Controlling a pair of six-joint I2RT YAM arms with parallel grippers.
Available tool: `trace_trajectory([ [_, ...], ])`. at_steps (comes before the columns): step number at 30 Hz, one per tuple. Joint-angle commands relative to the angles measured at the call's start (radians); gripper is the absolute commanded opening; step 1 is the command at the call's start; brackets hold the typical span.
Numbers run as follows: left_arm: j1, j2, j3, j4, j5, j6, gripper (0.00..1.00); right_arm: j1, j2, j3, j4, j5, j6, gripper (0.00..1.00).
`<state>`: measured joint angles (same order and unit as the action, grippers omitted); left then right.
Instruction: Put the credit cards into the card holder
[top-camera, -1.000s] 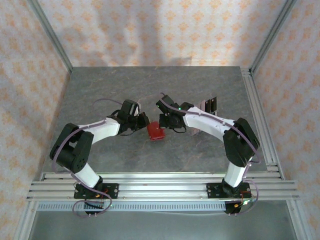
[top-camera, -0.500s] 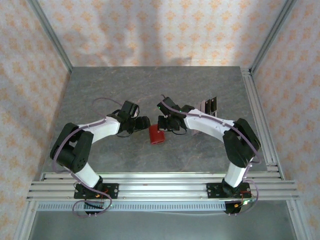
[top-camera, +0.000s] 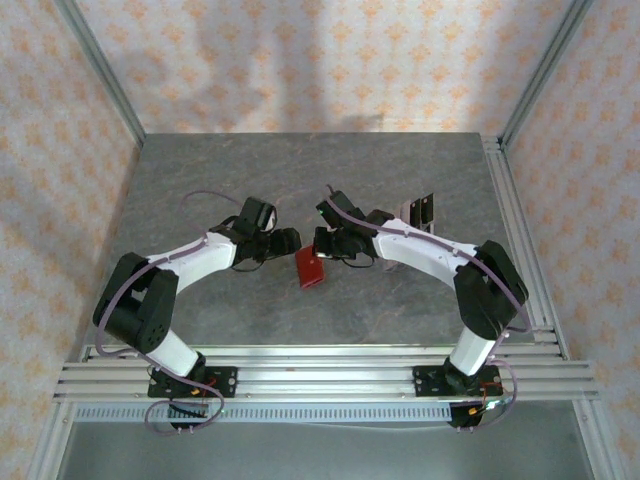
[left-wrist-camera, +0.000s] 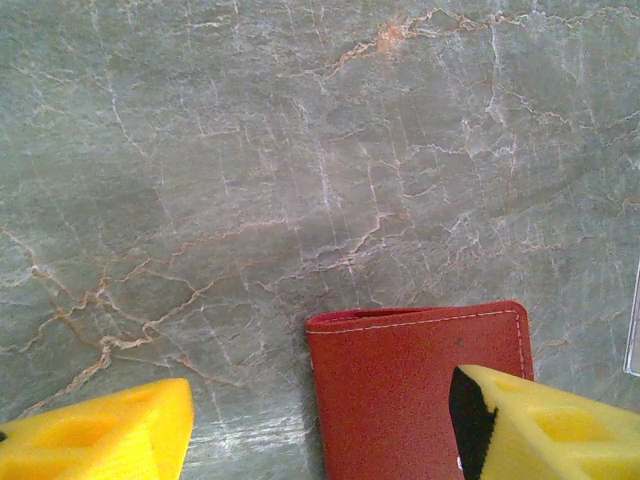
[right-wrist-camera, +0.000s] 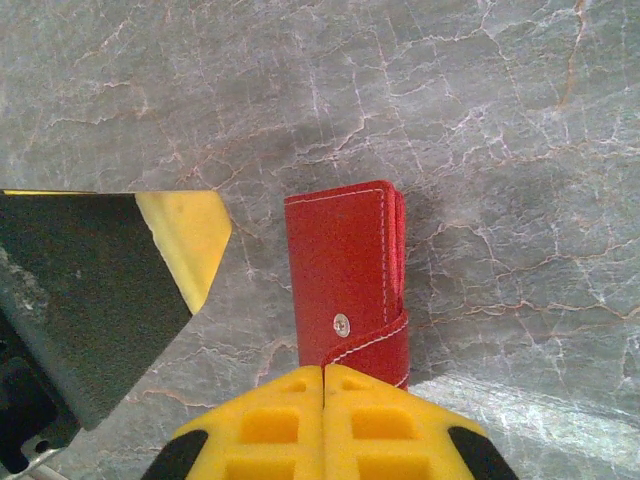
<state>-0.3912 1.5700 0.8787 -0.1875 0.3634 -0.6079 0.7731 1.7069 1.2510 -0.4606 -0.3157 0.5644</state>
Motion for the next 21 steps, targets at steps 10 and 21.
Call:
trace_trajectory([
  [10, -0.022, -0.022, 0.023, 0.004, 0.03, -0.015, 0.7, 0.0, -0.073, 0.011, 0.04, -0.012, 0.038, 0.0],
  [21, -0.026, -0.023, -0.023, 0.03, 0.021, -0.032, 0.69, 0.0, -0.069, -0.003, 0.045, -0.009, 0.04, 0.0],
])
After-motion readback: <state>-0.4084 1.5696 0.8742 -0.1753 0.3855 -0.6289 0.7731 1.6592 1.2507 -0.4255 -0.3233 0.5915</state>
